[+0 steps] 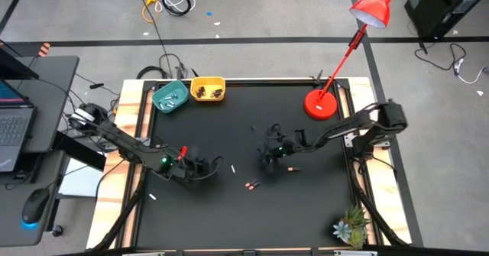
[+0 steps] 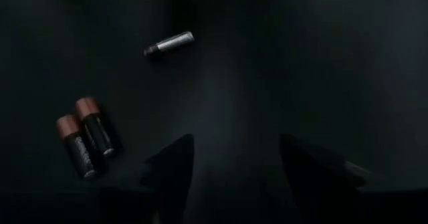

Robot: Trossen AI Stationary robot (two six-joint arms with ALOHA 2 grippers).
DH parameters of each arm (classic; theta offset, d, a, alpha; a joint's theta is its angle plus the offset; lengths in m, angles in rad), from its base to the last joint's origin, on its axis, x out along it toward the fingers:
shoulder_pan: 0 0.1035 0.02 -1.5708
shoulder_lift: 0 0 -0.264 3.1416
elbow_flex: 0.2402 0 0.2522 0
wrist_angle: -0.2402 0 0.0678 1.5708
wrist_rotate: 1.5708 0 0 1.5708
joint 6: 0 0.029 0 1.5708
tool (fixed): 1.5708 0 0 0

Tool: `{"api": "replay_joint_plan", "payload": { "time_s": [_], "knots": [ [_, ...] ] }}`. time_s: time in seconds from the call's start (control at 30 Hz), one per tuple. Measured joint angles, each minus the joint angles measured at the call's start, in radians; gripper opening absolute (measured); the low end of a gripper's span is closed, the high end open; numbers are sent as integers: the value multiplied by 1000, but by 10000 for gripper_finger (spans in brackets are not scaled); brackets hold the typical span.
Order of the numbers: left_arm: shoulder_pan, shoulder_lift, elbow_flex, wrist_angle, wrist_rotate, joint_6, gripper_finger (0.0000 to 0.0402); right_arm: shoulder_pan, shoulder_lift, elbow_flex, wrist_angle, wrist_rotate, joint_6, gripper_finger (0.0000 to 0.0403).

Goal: Sort batteries
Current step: Put the silver battery into the blue bin

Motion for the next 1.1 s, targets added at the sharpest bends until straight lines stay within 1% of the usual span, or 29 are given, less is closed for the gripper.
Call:
{"api": "replay_joint_plan", "payload": {
  "time_s": [0.1,0.2,0.3,0.47,0.53,0.73,0.97,1.1],
  "knots": [
    [0,0,0,12,0,7,187,9,65,-1,98,0,39,245],
    [0,0,0,29,0,8,187,26,90,1,166,9,69,249],
    [0,0,0,44,1,9,187,53,91,0,168,59,59,245],
    [0,0,0,41,1,27,187,66,99,-7,168,67,30,235],
    [0,0,0,44,1,46,187,59,107,-16,159,61,62,232],
    [0,-1,0,39,2,58,187,52,123,-56,153,-19,173,220],
    [0,-1,0,36,3,61,187,64,121,-65,141,-21,193,207],
    [0,-1,0,35,4,62,187,65,121,-65,138,-4,206,204]
  ]
}}
